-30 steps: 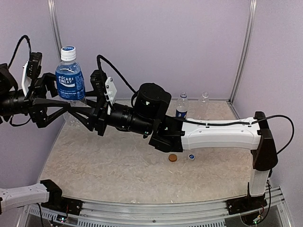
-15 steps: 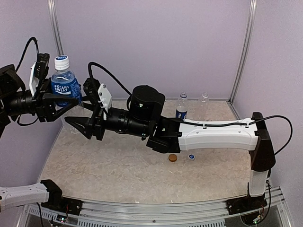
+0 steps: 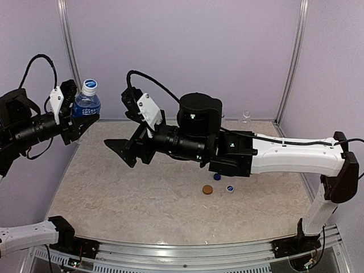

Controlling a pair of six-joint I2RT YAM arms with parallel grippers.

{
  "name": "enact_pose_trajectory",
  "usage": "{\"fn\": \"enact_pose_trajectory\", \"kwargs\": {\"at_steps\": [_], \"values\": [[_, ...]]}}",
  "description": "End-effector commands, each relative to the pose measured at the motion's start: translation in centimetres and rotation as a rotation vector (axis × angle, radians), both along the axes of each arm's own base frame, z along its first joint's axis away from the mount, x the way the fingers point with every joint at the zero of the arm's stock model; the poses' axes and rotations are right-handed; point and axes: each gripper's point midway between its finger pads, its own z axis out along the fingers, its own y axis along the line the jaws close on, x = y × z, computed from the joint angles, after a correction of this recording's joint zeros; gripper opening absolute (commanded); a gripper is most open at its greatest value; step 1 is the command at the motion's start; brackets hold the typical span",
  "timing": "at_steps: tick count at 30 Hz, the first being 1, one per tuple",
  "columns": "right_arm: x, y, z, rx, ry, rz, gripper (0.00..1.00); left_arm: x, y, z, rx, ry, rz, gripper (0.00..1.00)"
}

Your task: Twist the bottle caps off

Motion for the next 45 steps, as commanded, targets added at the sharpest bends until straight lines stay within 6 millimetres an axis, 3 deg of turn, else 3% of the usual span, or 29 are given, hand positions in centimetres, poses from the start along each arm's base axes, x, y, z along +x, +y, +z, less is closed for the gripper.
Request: {"fn": "enact_pose_trajectory", "kwargs": {"at_steps": [1, 7, 11, 15, 21, 24, 30, 35, 45], "values": [[2.4, -0.7, 1.3, -0.068, 0.161, -0.143, 0.9, 5.4, 3.1, -2.7, 0.388, -0.271, 0.277, 0.46], [3.6, 1.5, 2.2, -0.058, 0.269, -0.17, 0.79, 5.8, 3.1, -4.0, 0.492, -0.329, 0.287, 0.46], [5.1, 1.3, 2.6, -0.039, 0.292, -0.188, 0.61, 5.4, 2.8, -4.3, 0.494, -0.324, 0.264, 0.46], [6.1, 0.6, 2.4, -0.029, 0.328, -0.183, 0.54, 5.0, 2.5, -4.6, 0.49, -0.311, 0.24, 0.46], [3.1, 2.3, 1.2, -0.122, 0.213, 0.03, 0.56, 4.3, 2.1, -4.6, 0.463, -0.281, 0.2, 0.45], [3.4, 2.1, 0.2, -0.176, 0.152, 0.01, 0.57, 3.8, 1.9, -4.8, 0.454, -0.261, 0.183, 0.45], [3.6, 1.8, 1.7, -0.163, 0.056, -0.002, 0.56, 2.8, 1.3, -5.2, 0.454, -0.25, 0.136, 0.45], [3.7, 2.3, 1.6, -0.172, 0.048, 0.003, 0.55, 2.6, 0.8, -5.3, 0.464, -0.255, 0.116, 0.45], [3.4, 2.8, -0.1, -0.214, 0.107, 0.03, 0.41, 2.6, 0.6, -4.9, 0.446, -0.258, 0.114, 0.45]]}}
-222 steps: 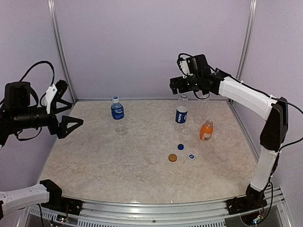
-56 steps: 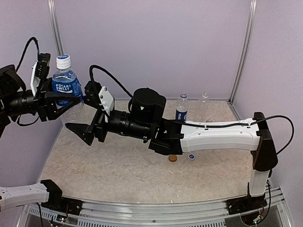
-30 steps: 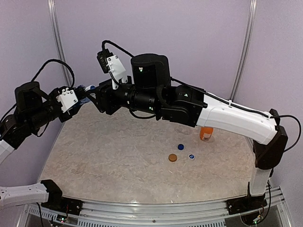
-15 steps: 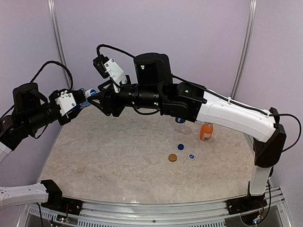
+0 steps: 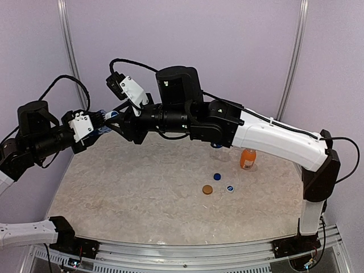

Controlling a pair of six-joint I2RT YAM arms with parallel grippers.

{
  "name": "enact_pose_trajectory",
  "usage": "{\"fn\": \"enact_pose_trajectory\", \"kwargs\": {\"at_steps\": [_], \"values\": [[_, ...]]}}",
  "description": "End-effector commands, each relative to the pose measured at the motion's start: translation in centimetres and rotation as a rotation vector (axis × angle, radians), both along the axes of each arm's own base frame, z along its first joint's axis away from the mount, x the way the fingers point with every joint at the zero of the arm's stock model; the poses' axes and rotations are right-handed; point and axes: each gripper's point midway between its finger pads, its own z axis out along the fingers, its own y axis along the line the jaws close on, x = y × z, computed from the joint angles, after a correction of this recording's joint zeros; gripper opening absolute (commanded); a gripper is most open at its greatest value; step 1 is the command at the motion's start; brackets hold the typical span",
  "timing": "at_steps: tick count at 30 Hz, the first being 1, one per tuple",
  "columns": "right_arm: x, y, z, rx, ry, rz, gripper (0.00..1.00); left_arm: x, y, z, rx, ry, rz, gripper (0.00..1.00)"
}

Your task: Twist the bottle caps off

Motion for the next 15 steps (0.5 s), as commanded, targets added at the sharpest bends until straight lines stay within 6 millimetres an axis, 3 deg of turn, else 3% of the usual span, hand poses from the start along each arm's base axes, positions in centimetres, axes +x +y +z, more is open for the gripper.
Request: {"fn": "enact_pose_trajectory", "kwargs": {"at_steps": [1, 5, 7, 10, 11, 15], "values": [[-0.4, 0.7, -1.9, -0.053, 0.051, 0.021, 0.37, -0.5, -0.2, 1.5, -0.034, -0.017, -0.015, 0.45], [-0.4, 0.6, -1.9, -0.044, 0.073, 0.022, 0.0, -0.5, -0.1, 1.1, -0.025, -0.011, -0.014, 0.45], [-0.6, 0.4, -1.4, -0.022, 0.066, 0.026, 0.0, -0.5, -0.1, 0.9, -0.023, -0.005, -0.013, 0.5], [-1.0, 0.0, -0.4, 0.03, 0.095, 0.037, 0.0, -0.7, -0.1, 0.4, -0.046, 0.028, -0.014, 0.89], [-1.2, -0.2, 0.1, 0.052, 0.1, 0.042, 0.0, -0.7, -0.1, 0.3, -0.06, 0.04, -0.012, 0.97], [-1.8, -1.1, 1.8, 0.121, 0.146, 0.064, 0.0, -0.8, 0.5, -0.4, -0.096, 0.094, 0.004, 0.99]]}}
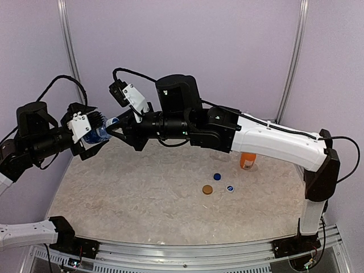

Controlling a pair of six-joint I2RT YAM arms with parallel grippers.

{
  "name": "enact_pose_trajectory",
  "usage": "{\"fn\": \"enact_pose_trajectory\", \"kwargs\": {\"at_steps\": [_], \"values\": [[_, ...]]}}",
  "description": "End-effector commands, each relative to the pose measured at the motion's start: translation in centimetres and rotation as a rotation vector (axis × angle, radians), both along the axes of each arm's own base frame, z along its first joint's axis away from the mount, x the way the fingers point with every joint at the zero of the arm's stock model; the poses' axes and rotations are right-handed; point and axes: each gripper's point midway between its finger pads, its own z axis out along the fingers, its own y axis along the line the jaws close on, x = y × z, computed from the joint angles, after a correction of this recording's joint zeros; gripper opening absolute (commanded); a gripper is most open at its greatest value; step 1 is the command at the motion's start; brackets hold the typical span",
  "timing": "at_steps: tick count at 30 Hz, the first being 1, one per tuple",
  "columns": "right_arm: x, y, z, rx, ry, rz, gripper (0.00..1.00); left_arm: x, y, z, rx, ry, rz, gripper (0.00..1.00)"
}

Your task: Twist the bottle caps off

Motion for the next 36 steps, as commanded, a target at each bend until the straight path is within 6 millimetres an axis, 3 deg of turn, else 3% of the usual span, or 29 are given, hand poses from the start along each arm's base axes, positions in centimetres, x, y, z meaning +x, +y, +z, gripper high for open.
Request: {"fn": "enact_pose_trajectory", "kwargs": {"at_steps": [1, 9, 16, 19, 22, 24, 29, 36], "values": [[-1.3, -1.8, 4.5, 0.144, 0.05, 0.031, 0.0, -0.5, 0.4, -0.4, -0.06, 0.067, -0.005, 0.98], [-1.5, -3.3, 4.8, 0.189, 0.081, 0.03, 0.0, 0.6, 1.7, -1.2, -0.055, 0.102, 0.021, 0.83], [-0.3, -3.3, 3.5, 0.162, 0.119, 0.001, 0.0, 0.0, 1.4, 0.6, -0.075, 0.077, -0.009, 0.59], [0.5, -3.8, 3.2, 0.158, 0.151, -0.03, 0.42, 0.0, 1.5, 0.6, -0.017, 0.036, -0.014, 0.52], [1.1, -4.4, 3.3, 0.167, 0.188, -0.051, 0.71, 1.3, 2.2, 0.5, 0.082, -0.059, 0.034, 0.5], [1.4, -4.6, 3.2, 0.178, 0.232, -0.045, 0.8, 2.0, 2.5, 1.3, 0.134, -0.148, 0.062, 0.5], [2.5, -4.8, 2.2, 0.191, 0.362, -0.039, 0.77, 3.0, 3.1, 3.3, 0.204, -0.276, 0.108, 0.49], [1.9, -4.3, 2.5, 0.211, 0.389, 0.022, 0.69, 3.6, 3.2, 3.2, 0.284, -0.329, 0.126, 0.49]]}}
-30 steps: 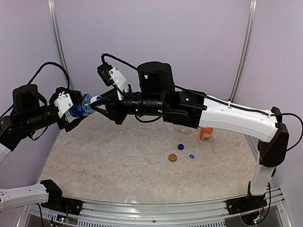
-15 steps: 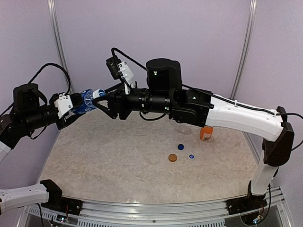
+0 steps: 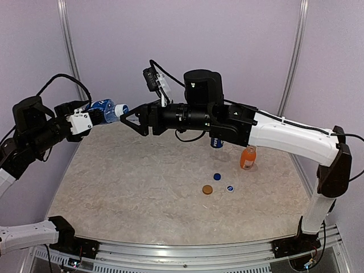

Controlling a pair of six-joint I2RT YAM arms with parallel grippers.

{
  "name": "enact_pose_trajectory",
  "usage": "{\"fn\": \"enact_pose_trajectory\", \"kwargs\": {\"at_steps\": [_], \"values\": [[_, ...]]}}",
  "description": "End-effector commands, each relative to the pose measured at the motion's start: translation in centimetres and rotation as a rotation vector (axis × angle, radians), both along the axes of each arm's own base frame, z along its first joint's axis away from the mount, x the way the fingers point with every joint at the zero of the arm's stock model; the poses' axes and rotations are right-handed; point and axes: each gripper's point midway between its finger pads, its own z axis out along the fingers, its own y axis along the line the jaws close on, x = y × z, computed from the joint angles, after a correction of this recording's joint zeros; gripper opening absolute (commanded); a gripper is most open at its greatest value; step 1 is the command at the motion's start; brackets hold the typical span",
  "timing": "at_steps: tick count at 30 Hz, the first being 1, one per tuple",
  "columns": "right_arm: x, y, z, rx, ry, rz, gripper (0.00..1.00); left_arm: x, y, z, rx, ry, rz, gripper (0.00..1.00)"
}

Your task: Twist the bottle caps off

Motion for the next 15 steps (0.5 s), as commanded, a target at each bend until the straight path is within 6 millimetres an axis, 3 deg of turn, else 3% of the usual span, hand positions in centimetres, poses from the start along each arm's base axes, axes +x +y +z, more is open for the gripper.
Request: {"fn": "enact_pose_trajectory", "kwargs": {"at_steps": [1, 6, 15], "values": [[-0.8, -0.1, 1.8, 0.059, 0.026, 0.048, 0.68, 0.6, 0.2, 0.4, 0.061, -0.065, 0.025, 0.49], [-0.8, 0.4, 2.1, 0.065, 0.024, 0.058, 0.66, 0.8, 0.0, -0.1, 0.084, -0.06, 0.024, 0.49], [0.5, 0.9, 1.6, 0.052, 0.042, 0.035, 0.5, 0.5, -0.4, -0.4, 0.092, -0.057, 0.007, 0.49]]}}
